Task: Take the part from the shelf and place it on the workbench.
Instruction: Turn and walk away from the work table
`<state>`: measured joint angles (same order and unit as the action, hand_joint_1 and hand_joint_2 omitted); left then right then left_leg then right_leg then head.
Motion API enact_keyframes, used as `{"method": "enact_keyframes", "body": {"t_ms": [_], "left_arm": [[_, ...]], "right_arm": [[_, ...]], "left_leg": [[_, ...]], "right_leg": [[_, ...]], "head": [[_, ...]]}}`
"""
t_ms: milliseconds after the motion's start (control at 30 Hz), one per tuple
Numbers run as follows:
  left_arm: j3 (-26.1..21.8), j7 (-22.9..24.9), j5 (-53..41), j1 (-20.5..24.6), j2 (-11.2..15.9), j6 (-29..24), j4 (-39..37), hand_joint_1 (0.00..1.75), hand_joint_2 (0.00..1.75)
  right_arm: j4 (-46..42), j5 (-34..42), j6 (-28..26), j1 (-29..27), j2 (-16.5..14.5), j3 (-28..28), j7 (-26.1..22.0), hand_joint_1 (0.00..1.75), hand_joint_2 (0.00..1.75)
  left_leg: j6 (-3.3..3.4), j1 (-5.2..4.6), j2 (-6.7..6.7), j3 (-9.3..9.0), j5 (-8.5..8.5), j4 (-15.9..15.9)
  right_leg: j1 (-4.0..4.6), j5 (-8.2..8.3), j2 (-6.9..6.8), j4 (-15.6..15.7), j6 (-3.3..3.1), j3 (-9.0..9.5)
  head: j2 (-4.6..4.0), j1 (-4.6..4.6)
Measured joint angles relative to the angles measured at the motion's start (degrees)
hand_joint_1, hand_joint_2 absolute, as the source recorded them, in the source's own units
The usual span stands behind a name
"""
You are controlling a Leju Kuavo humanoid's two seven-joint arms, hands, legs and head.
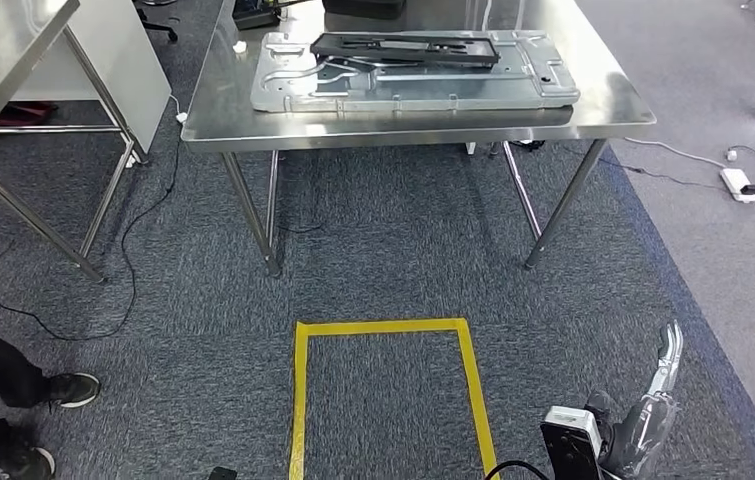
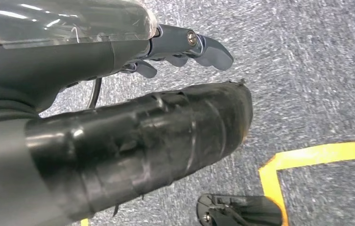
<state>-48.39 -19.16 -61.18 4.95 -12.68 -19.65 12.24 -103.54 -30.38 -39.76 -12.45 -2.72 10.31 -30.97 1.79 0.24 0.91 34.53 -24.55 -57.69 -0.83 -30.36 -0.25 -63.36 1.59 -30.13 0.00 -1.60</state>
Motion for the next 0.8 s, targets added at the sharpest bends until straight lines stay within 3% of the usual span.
{"method": "enact_keyframes", "body": {"t_ms": [67,133,167,233,300,333,367,400,433,467,533,567,633,700,733,800], "left_arm": [[0.0,0.0,0.0,0.0,0.0,0.0,0.0,0.0,0.0],[-0.1,0.0,0.1,0.0,0.0,0.0,0.0,0.0,0.0],[-0.1,0.0,0.1,-0.1,0.0,0.0,0.0,0.0,0.0],[-0.2,0.1,0.2,-0.2,0.0,0.0,0.0,0.0,0.0],[-0.4,0.0,0.3,-0.3,0.0,0.0,0.0,0.0,0.0],[-0.4,-0.2,0.4,-0.3,0.0,0.0,0.0,0.0,0.0],[-0.5,-0.3,0.5,-0.3,0.0,0.1,0.0,0.0,0.0],[-0.5,-0.4,0.5,-0.3,0.0,0.1,0.0,0.0,0.0],[-0.5,-0.4,0.5,-0.3,0.0,0.0,0.0,0.0,0.0],[-0.6,-0.5,0.5,-0.3,0.0,0.0,0.0,0.0,0.0],[-0.7,-0.5,0.5,-0.3,0.1,0.0,0.0,0.0,0.0],[-0.7,-0.5,0.6,-0.2,0.2,0.0,0.0,0.0,0.0],[-0.9,-0.5,0.6,-0.2,0.2,0.0,0.0,0.0,0.0],[-1.0,-0.5,0.6,-0.3,0.1,0.0,0.0,0.0,0.0],[-1.0,-0.5,0.6,-0.3,0.1,0.0,0.0,0.0,0.0],[-1.1,-0.5,0.6,-0.4,0.0,0.0,0.0,0.0,0.0]], "right_arm": [[0.0,0.0,0.0,0.0,0.0,0.0,0.1,0.0,0.0],[0.0,0.0,0.0,0.0,0.0,-0.1,0.2,0.0,0.0],[0.0,0.0,0.0,0.0,0.0,-0.1,0.3,0.0,0.0],[0.0,0.0,0.0,-0.1,-0.1,-0.2,0.4,0.0,0.0],[0.0,0.1,0.0,-0.2,-0.1,-0.2,0.5,0.0,0.0],[0.0,0.1,0.0,-0.3,-0.1,-0.2,0.5,0.0,0.0],[0.0,0.1,0.0,-0.4,-0.1,-0.2,0.5,0.0,0.0],[0.1,0.2,0.0,-0.5,-0.1,-0.3,0.5,0.0,0.0],[0.1,0.2,0.0,-0.5,-0.1,-0.3,0.5,0.0,0.0],[0.1,0.3,0.0,-0.5,-0.1,-0.4,0.5,0.0,0.0],[0.1,0.8,0.0,-0.6,-0.1,-0.6,0.5,0.0,0.0],[0.1,1.1,0.0,-0.6,-0.1,-0.7,0.6,0.0,0.0],[0.2,1.9,0.1,-0.7,-0.1,-1.3,0.7,0.0,0.0],[0.4,3.1,0.4,-0.9,-0.1,-2.2,0.6,0.0,0.0],[0.5,3.7,0.7,-1.0,-0.1,-2.9,0.5,0.0,0.0],[0.9,5.0,1.5,-1.2,-0.2,-4.3,0.3,0.0,0.0]], "left_leg": [[-0.66,-0.09,-0.06,0.69,0.63,-0.6],[-1.46,-0.05,-0.12,0.95,1.24,-0.6],[-1.83,0.03,-0.2,1.29,0.74,-1.0],[-2.45,0.15,-0.36,2.72,-3.32,-4.3],[-2.79,0.22,-0.4,4.71,-8.84,-11.3],[-2.87,0.23,-0.4,5.38,-10.04,-14.9],[-2.86,0.23,-0.4,5.45,-9.76,-17.2],[-2.73,0.22,-0.41,4.56,-8.29,-17.6],[-2.45,0.15,-0.44,2.55,-6.38,-15.7],[-1.96,0.04,-0.63,-0.48,-4.97,-11.9],[-0.91,-0.27,-1.08,-7.01,-5.0,-2.5],[-0.51,-0.41,-1.25,-8.96,-5.79,0.8],[-0.06,-0.43,-1.06,-9.77,-6.34,3.3],[0.59,-0.16,-0.44,-9.41,-5.52,4.0],[0.9,0.01,-0.1,-9.16,-5.02,4.2],[1.25,-0.03,0.62,-8.33,-4.48,4.0]], "right_leg": [[0.32,-1.19,0.09,5.4,-0.59,3.17],[0.45,-0.85,0.08,6.0,-1.46,2.8],[0.37,-0.32,0.01,6.1,-2.02,2.38],[0.16,0.98,-0.16,6.3,-3.06,1.0],[0.3,2.19,-0.14,6.3,-3.46,-0.76],[0.4,2.77,-0.13,6.3,-3.46,-1.64],[0.51,3.37,-0.13,6.2,-3.43,-2.39],[0.62,3.92,-0.12,6.2,-3.37,-3.06],[0.74,4.42,-0.09,6.1,-3.3,-3.6],[0.8,4.85,-0.01,6.0,-3.22,-3.96],[1.0,5.6,0.16,5.9,-2.85,-4.46],[1.01,5.95,0.21,5.8,-2.57,-4.64],[1.09,6.71,0.28,5.9,-1.86,-4.94],[1.05,5.99,0.39,4.7,-1.25,-5.67],[0.98,4.5,0.44,2.7,-0.98,-6.57],[0.56,0.03,0.45,-4.6,-0.46,-9.54]], "head": [[0.0,0.03],[0.0,0.04],[0.0,0.02],[0.0,0.06],[0.0,0.08],[0.0,0.08],[0.0,0.08],[0.0,0.08],[0.0,0.08],[0.0,0.08],[0.0,0.07],[0.0,0.08],[0.0,0.09],[0.0,0.07],[0.0,0.06],[0.0,0.05]]}}
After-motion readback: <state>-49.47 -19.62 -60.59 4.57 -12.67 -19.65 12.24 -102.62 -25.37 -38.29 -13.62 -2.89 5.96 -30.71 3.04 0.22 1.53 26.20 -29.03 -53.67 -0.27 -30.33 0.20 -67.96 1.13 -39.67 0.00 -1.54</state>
